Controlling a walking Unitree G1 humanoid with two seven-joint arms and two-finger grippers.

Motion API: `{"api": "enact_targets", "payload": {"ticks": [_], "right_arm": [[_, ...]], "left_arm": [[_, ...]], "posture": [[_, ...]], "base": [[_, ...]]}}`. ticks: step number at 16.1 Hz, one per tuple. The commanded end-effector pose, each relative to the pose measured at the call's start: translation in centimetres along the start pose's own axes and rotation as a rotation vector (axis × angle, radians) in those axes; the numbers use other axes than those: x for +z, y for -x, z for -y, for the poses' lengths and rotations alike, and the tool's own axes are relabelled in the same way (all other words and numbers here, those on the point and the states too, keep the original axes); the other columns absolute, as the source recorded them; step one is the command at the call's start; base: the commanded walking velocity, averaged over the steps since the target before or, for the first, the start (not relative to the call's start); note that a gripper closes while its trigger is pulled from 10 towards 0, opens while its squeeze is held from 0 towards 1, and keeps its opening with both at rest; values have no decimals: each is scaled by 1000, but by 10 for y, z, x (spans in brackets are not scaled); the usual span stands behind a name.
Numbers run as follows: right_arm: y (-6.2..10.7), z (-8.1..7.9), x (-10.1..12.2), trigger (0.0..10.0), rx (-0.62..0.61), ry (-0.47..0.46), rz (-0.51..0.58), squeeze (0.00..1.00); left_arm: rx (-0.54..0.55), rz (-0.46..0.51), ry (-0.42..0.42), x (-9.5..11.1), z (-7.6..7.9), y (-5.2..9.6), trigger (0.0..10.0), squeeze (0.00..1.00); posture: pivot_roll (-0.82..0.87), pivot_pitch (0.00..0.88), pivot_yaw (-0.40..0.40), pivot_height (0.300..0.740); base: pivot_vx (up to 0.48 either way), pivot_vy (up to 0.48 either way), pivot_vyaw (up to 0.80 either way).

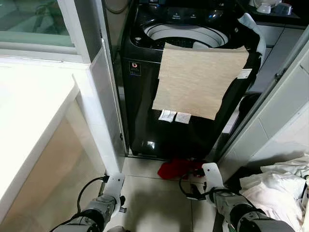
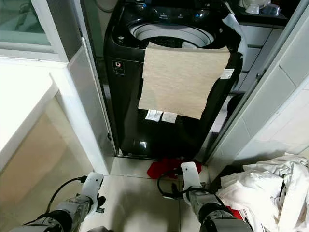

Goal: Clothes washing

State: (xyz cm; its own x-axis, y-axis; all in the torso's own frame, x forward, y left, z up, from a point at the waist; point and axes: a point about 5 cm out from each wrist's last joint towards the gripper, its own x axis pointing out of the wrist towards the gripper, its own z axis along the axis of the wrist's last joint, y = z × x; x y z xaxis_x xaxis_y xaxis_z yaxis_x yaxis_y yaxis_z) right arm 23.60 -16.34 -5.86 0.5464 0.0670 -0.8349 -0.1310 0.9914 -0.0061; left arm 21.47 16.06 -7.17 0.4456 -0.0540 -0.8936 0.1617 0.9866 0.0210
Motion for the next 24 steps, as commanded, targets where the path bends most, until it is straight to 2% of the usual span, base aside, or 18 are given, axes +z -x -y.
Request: {"api": "enact_targets", "payload": {"ticks": [1,3,8,9,12,14,17,21,23,24], "right_arm": [[0,-2,10,10000,-4,10,18,0],[0,-4,12,10000,10,19,23,0],[0,-4,14,10000,22,35,22,0],[0,-4,13,10000,23,37,19,0],[0,-6,12,10000,42,63,4,0],[-1,-9,12,10000,53,86,-1,0],[-1,-15,13,10000,68,102,1,0],[-2,-29,16,10000,91,118,11,0],[-3,-33,17,10000,98,122,11,0],[-3,-34,19,10000,84,93,17,0]], "left_arm": [[-1,1,29,4,-1,0,10000,0],[-8,3,34,6,-2,1,10000,0],[-90,31,-114,13,1,1,10000,0],[-95,25,-107,12,2,1,10000,0],[-5,-25,93,2,-3,1,10000,0],[16,-23,148,0,-6,1,10000,0],[28,-18,140,0,-12,2,10000,0],[62,-21,194,-3,-24,3,10000,0],[76,-19,171,-2,-29,4,10000,0],[64,-27,107,1,-31,5,10000,0]], "posture": [[-9,0,-27,740],[-3,0,-34,740],[3,0,-46,740],[2,0,-51,740],[17,0,-74,740],[35,0,-88,740],[50,0,-91,740],[90,0,-129,740],[100,0,-135,740],[96,0,-122,740]], "base": [[0,0,0],[0,0,0],[0,0,0],[0,0,0],[0,0,0],[0,0,0],[0,0,0],[0,0,0],[0,0,0],[0,0,0]]}}
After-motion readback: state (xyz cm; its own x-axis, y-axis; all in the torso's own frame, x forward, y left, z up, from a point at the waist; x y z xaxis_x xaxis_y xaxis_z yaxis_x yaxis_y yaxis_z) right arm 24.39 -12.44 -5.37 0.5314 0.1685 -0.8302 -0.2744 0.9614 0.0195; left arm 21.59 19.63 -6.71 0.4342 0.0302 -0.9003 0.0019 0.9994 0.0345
